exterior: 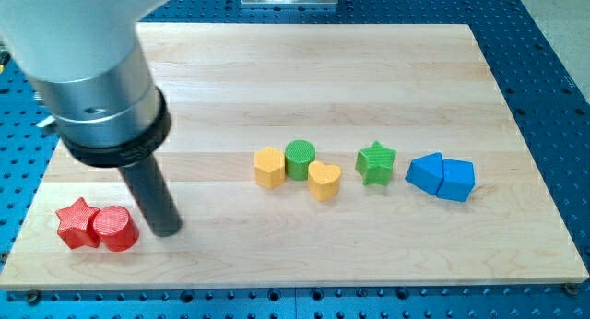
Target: Move the yellow blocks to the center left of the board
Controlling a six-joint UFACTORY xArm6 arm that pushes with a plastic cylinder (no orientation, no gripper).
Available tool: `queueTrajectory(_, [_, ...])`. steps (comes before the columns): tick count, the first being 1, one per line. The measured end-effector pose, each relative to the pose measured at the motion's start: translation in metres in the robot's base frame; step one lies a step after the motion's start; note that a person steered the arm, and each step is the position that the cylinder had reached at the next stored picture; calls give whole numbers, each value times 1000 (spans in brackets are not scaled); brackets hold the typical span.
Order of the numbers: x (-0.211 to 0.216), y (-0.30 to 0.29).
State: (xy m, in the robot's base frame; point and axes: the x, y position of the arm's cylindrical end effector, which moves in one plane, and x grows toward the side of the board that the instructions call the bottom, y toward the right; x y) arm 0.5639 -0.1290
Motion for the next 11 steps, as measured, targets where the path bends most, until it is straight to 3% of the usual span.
queueTrajectory(1, [3, 45])
queueTrajectory(2, [40, 140])
queueTrajectory(3, [22, 202])
queueTrajectory(4, [-17, 212])
queueTrajectory(7, [-109, 84])
queueTrajectory(8, [-114, 93])
queueTrajectory(9, [-60, 132])
queueTrajectory(10, [-53, 93])
queueTrajectory(11, [-74, 29])
